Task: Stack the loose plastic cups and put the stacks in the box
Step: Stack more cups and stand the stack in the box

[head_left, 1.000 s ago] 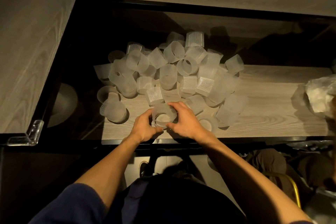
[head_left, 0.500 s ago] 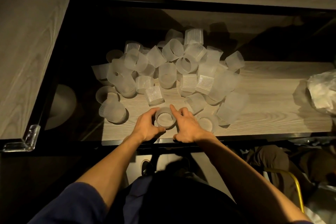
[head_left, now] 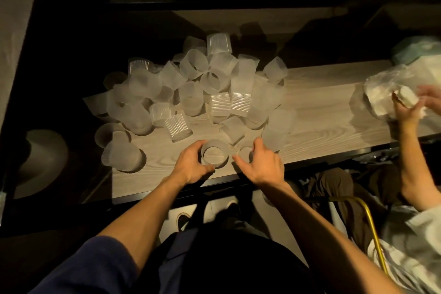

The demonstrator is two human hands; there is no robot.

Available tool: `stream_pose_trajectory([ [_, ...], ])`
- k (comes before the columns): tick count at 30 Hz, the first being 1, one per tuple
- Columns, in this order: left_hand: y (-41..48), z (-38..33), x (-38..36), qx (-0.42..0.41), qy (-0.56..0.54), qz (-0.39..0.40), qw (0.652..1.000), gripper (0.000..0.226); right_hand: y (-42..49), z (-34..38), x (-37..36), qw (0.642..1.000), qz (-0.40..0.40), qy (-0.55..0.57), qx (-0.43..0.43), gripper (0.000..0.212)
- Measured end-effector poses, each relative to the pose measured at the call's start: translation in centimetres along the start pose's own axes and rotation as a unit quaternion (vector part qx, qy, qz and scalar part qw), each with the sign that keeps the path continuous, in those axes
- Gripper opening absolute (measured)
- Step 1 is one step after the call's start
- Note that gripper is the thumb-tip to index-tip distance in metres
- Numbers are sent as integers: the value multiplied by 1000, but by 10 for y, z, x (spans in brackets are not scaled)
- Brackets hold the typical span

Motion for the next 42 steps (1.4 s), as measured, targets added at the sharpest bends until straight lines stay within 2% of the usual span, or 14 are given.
stream_pose_trajectory([
  [4,1,-4,-4,-2,4,5,1000,74,-11,-11,-3,998,20,-47,-38,76],
  [12,1,-8,-6,2,13,4,1000,75,-14,-11,-5,995,48,-71,-57,77],
  [22,1,0,2,4,7,-19,1000,76,-10,4,-5,997,37,-65,-9,57],
  [31,-1,3,6,13,-19,-38,999,74,-4,43,20,995,-30,37,92,76],
  [33,-2,3,5,15,-21,-37,999,73,0,56,22,989,-37,46,135,71],
  [36,-3,4,8,22,-30,-45,998,71,5,66,21,985,-32,29,170,53],
  [42,-2,4,14,31,-34,-50,998,71,12,48,25,989,-45,87,107,47],
])
Point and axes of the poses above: each hand's wrist, its own y-axis towards the middle knuckle, its own x-axis out of the back of the hand, z = x × y, the point moved 7 cm from there along y, towards the middle knuckle, and after that the axes turned 12 degrees about x, right-handed, at the moved point
